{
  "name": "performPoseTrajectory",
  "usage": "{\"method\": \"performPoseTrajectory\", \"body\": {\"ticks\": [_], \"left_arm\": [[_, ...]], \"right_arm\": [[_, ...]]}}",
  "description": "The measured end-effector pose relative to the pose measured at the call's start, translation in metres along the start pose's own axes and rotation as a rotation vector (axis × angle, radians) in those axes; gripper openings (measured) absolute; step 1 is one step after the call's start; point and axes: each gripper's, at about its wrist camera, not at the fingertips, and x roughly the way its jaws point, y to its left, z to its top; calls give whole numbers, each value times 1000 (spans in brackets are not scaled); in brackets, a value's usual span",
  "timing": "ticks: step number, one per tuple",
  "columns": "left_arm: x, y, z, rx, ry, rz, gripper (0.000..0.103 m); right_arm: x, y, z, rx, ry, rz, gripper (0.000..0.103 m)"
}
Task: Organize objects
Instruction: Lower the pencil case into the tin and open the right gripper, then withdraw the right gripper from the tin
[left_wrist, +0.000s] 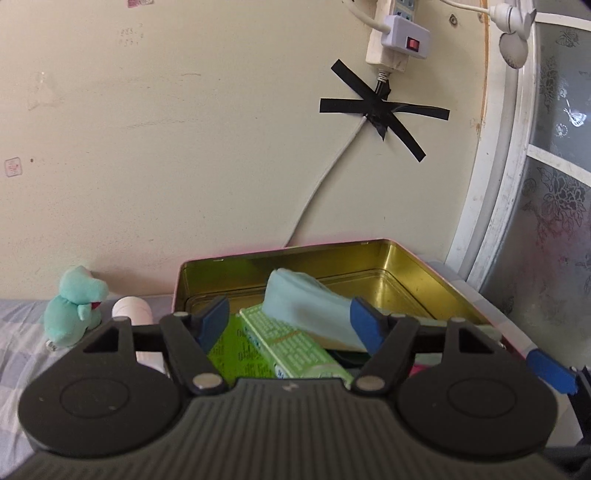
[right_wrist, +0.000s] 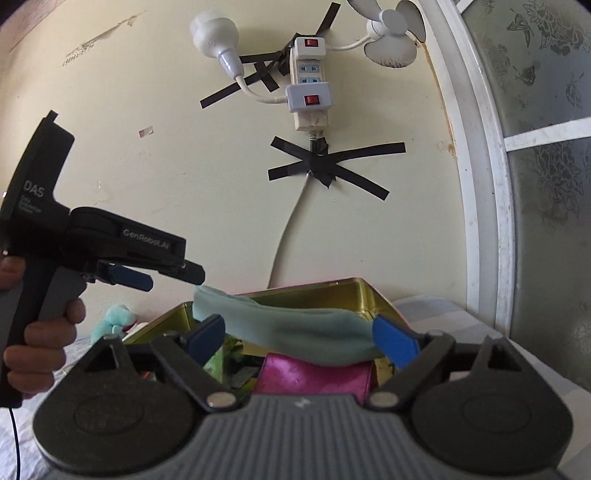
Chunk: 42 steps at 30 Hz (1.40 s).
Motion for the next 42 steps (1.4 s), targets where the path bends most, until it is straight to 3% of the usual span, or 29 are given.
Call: {"method": "performPoseTrajectory", "body": {"ticks": [5,7,19,29,42], "left_arm": [[-46,2,-28,-3,11,2,75],[-59,5,-39,-5,24,11,80],[-92,37,-102,-8,122,54,80],[-97,60,-133,-40,167,102,80],[-90,76,-149,-43,166,164,80]], "right_arm": [[-7,11,-4,-5,1,8,90],[-14,16,-5,15,12,21,90],[-89,67,-32,78,-62,48,93],[-89,90,-50,56,4,25,93],[-74,88,-57,71,78,3,93]]}}
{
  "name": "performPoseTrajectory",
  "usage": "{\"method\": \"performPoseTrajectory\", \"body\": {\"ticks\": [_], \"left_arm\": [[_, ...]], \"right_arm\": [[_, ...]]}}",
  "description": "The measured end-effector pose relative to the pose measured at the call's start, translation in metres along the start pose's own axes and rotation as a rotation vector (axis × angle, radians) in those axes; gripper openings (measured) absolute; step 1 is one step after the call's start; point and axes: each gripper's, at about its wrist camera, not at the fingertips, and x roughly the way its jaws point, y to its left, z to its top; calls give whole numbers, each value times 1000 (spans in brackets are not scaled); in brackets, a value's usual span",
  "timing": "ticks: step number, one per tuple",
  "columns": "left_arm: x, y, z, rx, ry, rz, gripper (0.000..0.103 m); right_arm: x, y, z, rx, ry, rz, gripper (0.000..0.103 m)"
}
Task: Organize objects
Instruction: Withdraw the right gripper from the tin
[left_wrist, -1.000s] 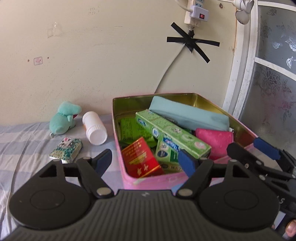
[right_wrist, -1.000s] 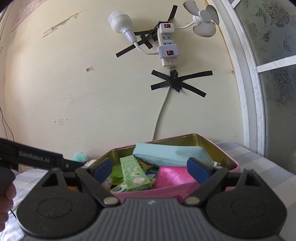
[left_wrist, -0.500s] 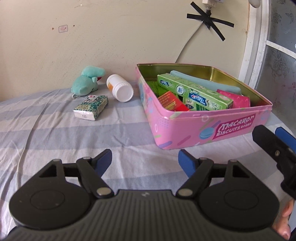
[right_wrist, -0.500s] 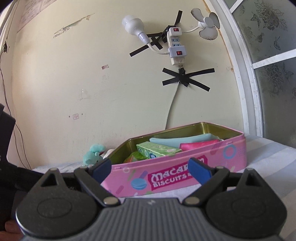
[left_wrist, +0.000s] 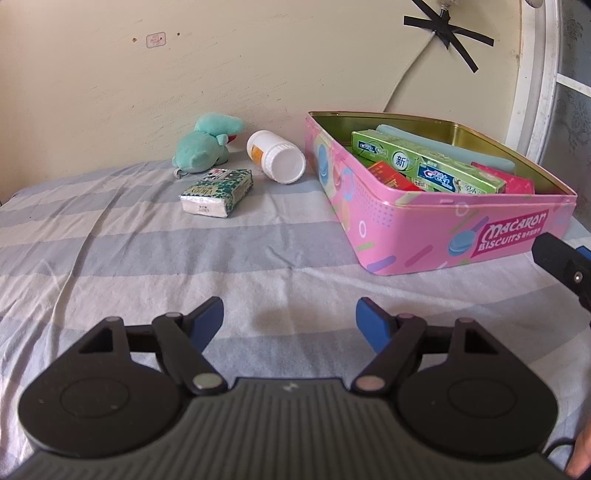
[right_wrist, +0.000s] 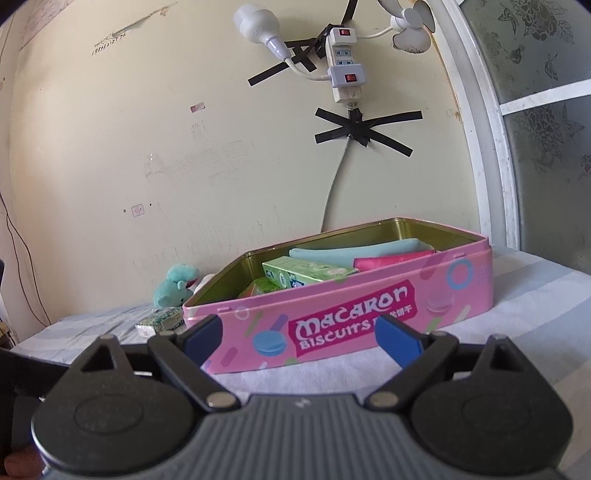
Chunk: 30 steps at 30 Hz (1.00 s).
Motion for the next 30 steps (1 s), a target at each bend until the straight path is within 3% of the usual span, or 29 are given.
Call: {"method": "performPoseTrajectory", "body": {"ticks": [21,30], "left_arm": [[8,17,-7,-15,1,33,81],[5,42,-4,-32,-22,81,81]], "right_arm": [[8,1,-1,-4,50,-12,93],[9,10,-2,-45,55,-14,93]]}}
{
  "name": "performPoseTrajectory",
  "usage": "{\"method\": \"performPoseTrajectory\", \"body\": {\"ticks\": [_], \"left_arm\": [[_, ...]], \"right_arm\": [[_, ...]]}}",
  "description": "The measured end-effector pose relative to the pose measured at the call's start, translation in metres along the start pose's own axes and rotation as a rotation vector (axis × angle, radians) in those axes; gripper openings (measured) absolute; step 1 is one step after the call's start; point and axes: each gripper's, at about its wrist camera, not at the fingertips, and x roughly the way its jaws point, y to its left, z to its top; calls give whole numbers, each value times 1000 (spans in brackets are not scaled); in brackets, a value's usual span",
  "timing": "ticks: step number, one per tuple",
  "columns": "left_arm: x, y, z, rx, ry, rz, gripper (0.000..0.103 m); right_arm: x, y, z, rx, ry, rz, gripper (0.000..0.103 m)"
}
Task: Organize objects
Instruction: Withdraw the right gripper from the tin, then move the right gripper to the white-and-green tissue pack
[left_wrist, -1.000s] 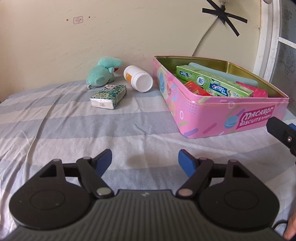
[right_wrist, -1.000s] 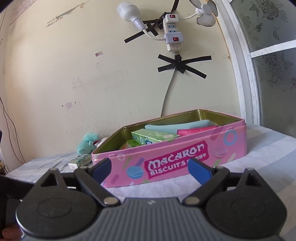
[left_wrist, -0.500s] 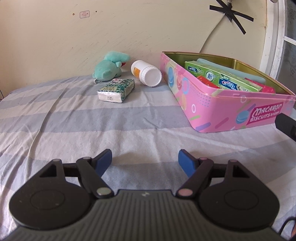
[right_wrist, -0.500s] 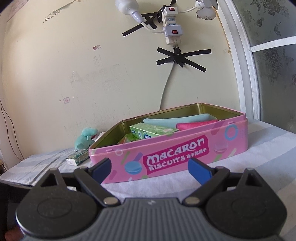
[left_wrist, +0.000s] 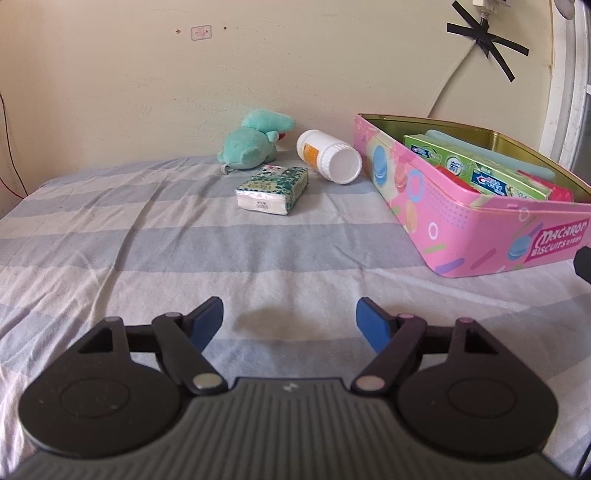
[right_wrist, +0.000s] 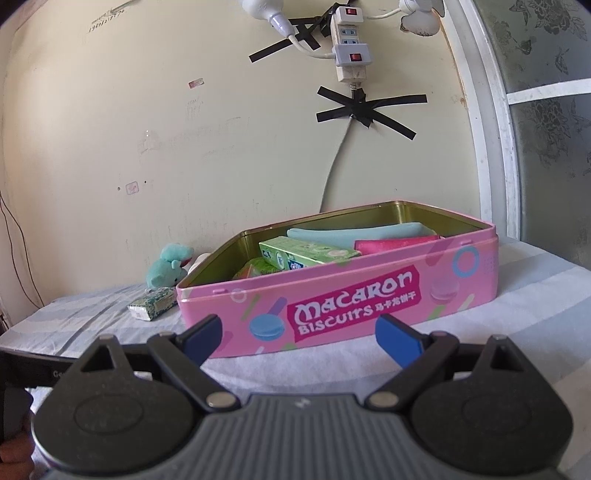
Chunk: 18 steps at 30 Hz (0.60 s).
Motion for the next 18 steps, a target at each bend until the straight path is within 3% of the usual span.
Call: {"method": "performPoseTrajectory", "body": {"ticks": [9,15,18], "left_arm": [[6,54,10,-48,-45,125,85],[11,113,10,-237,-77,219,85],[11,139,7,-363,-71,231,85]], "right_arm": [[3,67,6,-161,16,177,93],[33,133,16,-258,93,320,94],[68,163,22,-266,145,329,94]]}}
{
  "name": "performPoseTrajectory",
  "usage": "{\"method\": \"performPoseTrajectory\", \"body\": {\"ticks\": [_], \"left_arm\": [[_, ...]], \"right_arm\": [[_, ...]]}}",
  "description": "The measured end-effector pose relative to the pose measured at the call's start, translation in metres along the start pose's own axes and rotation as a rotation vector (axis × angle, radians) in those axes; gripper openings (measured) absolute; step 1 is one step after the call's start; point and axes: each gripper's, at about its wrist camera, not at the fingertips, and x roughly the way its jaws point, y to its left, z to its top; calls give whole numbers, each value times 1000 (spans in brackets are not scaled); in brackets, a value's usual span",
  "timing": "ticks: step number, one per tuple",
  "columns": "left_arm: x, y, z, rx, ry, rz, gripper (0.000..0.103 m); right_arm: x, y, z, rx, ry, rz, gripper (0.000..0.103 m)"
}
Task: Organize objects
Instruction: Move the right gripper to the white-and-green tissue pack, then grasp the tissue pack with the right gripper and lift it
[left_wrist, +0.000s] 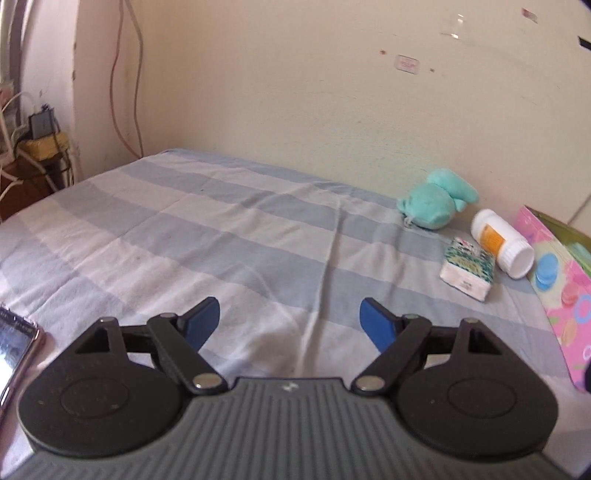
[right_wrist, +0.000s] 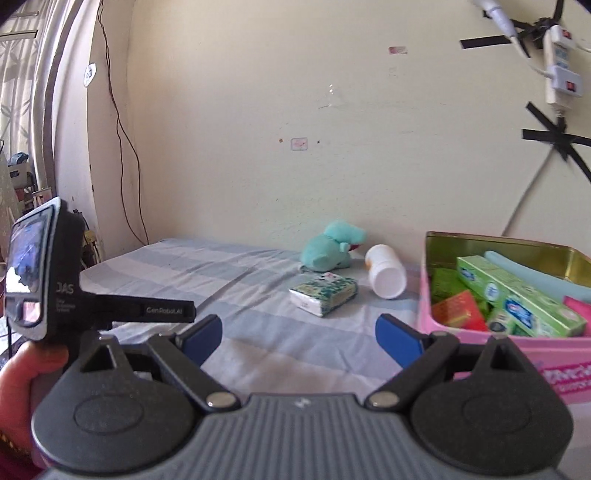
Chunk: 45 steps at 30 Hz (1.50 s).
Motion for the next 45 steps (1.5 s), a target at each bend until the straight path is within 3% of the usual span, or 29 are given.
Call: {"method": "performPoseTrajectory", "body": {"ticks": [4,11,13,15,18,21,25,28,30,35,38,40,42,43,45], "left_arm": [[-2,15,4,-88,-9,8,85],[0,8,1,-50,2,-9,85],[0,9,1,-43,0,-4,85],[0,10,1,-45,2,-8,85],[1,8,0,-34,13,-37,85],[0,0,-2,4,21,-114,85],[-7,-16,-5,81,41,-297,84],[-14,-32,-7,156,62,-401,84],[-17,-40,-8,161,121,-477,83],[-28,-59,-15,123,276,-624,77],[-37,-72,-18,153,306,-648,77],[-33,-82,-21,173,334,-634,73],[-33,-91,-24,204,314,-612,65],[-33,-95,-26,216,311,-609,63],[-35,-98,-23,173,359,-702,48]], "right_arm": [[73,-1,18,77,124,-50,94],[171,-19,33,197,295,-143,93],[181,-24,32,203,314,-169,83],[175,-23,30,168,306,-159,66],[149,-22,21,134,309,-89,63],[108,-18,0,49,306,-13,63],[42,-17,-29,-64,297,55,65],[2,-22,-48,-107,257,27,73],[-13,-24,-56,-125,226,-10,78],[-11,-33,-56,-82,221,-11,82],[-5,-36,-54,-73,229,5,82],[-5,-36,-55,-76,223,14,74],[-6,-34,-56,-89,202,23,60],[-7,-33,-56,-93,194,28,58],[-15,-33,-57,-90,150,25,56]]}}
